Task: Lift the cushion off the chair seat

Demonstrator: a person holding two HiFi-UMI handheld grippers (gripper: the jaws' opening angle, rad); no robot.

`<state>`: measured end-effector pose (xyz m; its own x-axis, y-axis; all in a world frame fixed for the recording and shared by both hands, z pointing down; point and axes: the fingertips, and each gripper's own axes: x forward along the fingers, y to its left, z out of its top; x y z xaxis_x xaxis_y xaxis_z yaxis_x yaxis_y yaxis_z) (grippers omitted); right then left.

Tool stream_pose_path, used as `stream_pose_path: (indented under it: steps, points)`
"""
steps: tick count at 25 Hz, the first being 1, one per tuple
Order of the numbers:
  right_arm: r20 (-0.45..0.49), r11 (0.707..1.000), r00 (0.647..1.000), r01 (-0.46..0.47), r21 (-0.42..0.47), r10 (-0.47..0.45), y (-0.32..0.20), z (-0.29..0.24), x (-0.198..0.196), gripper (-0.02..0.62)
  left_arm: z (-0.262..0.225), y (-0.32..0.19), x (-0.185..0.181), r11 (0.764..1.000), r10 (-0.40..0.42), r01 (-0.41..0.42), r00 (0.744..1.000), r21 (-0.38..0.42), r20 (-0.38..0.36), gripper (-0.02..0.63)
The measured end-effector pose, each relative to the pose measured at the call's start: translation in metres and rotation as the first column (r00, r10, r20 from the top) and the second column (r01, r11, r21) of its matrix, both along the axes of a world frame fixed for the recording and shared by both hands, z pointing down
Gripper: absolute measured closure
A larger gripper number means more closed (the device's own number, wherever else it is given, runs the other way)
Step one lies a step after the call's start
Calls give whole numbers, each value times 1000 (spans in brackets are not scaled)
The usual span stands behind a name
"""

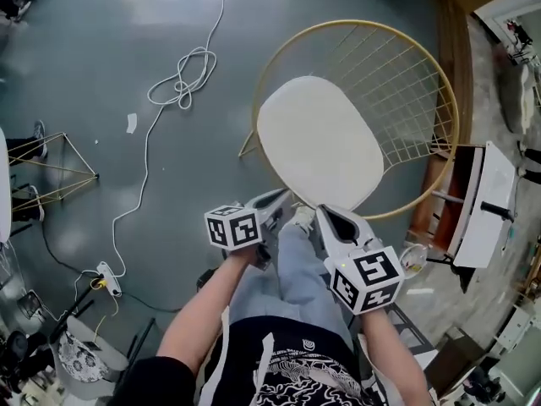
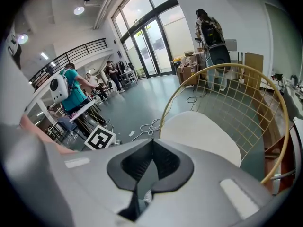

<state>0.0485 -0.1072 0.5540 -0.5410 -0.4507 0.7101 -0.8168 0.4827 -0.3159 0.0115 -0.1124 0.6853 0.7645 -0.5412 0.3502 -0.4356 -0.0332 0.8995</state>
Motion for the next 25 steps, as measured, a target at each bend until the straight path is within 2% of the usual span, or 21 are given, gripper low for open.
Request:
stream_pose_path:
  steps: [4, 9, 12, 15, 23, 24, 25]
  points:
    - [-10, 998, 999, 48, -28, -48, -2, 21, 7, 600, 37, -4, 0, 999, -28, 28, 1000, -33, 12, 558]
    - [-12, 995, 996, 89, -53, -90, -10, 46, 8, 600, 79, -11, -8, 996, -55, 57, 998, -66, 29, 512]
    - [-10, 992, 993, 114, -58, -115, -11, 56, 8, 600, 96, -7, -6, 994, -61, 62, 998, -93, 15, 467]
    - [-9, 990, 991, 132, -58, -132, -16, 57, 10, 600, 96, -14, 1, 995, -60, 58, 998, -86, -22, 429]
    - [-37, 986, 990, 133, -104, -137, -7, 70, 25, 600, 103, -33, 14, 996, -59, 54, 997, -73, -57, 431]
    - [-38, 986, 990, 129, -110, -134, -6, 71, 26, 600, 102, -34, 15, 995, -64, 58, 995, -85, -75, 459]
    - [-38, 986, 991, 123, -115, -128, -4, 72, 26, 600, 103, -34, 16, 993, -73, 62, 992, -102, -103, 533]
